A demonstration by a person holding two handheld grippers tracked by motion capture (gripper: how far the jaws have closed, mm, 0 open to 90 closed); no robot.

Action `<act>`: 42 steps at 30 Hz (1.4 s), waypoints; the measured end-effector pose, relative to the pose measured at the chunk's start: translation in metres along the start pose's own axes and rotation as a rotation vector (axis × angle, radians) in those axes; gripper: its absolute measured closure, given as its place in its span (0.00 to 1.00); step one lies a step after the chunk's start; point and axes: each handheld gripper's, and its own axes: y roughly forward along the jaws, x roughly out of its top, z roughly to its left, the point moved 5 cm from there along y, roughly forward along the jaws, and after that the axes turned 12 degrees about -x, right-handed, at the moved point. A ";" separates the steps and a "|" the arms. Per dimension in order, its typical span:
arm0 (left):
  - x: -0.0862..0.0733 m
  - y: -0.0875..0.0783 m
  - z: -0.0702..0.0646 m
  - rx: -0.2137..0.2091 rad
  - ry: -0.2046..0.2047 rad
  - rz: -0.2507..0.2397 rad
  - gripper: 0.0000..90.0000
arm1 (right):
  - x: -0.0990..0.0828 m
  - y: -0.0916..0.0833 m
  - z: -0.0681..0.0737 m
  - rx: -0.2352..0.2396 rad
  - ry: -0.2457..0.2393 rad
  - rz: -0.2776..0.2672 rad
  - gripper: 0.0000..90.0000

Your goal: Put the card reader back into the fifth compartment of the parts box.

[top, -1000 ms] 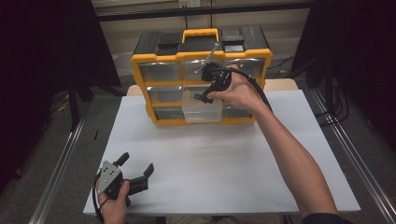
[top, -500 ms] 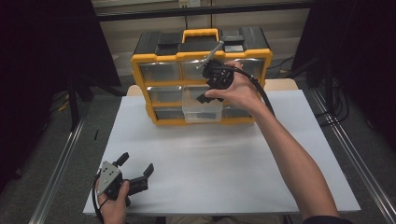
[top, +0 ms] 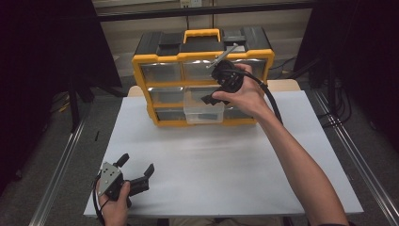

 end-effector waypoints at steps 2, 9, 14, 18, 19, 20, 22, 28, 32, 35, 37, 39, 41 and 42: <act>-0.002 0.002 0.000 0.002 -0.003 0.015 0.02 | -0.003 -0.001 0.000 -0.014 -0.001 -0.002 0.13; -0.001 0.001 0.000 0.003 -0.005 0.006 0.02 | -0.014 -0.006 -0.007 -0.036 0.054 -0.062 0.09; -0.001 0.000 0.000 -0.003 -0.002 0.002 0.02 | -0.024 -0.010 -0.006 -0.030 0.085 -0.088 0.08; -0.001 0.000 -0.001 -0.016 0.006 0.005 0.02 | -0.031 -0.015 -0.005 -0.031 0.116 -0.125 0.05; -0.001 0.000 -0.001 -0.018 0.008 0.007 0.02 | -0.033 -0.016 -0.005 -0.032 0.122 -0.132 0.05; -0.001 0.000 -0.001 -0.019 0.004 0.004 0.02 | -0.035 -0.018 -0.005 -0.036 0.125 -0.138 0.05; 0.000 0.000 -0.001 -0.016 0.000 -0.001 0.02 | -0.038 -0.020 -0.007 -0.047 0.144 -0.154 0.05; 0.000 0.000 -0.001 -0.015 -0.004 0.000 0.02 | -0.051 -0.023 -0.010 -0.115 0.178 -0.211 0.05; -0.001 0.000 -0.001 -0.016 0.000 0.006 0.02 | -0.059 -0.028 -0.011 -0.136 0.204 -0.249 0.05; -0.001 0.000 0.000 -0.014 -0.001 0.002 0.02 | -0.063 -0.032 -0.010 -0.157 0.216 -0.289 0.06; 0.000 -0.001 0.000 -0.012 -0.002 0.001 0.02 | -0.066 -0.033 -0.009 -0.183 0.219 -0.306 0.06; 0.000 -0.001 -0.001 -0.013 -0.007 -0.006 0.02 | -0.069 -0.035 -0.009 -0.187 0.227 -0.314 0.06; 0.001 -0.001 0.000 -0.014 -0.004 -0.005 0.02 | -0.072 -0.036 -0.008 -0.192 0.234 -0.324 0.06; 0.001 -0.002 0.000 -0.014 -0.002 -0.006 0.02 | -0.073 -0.037 -0.008 -0.198 0.238 -0.329 0.06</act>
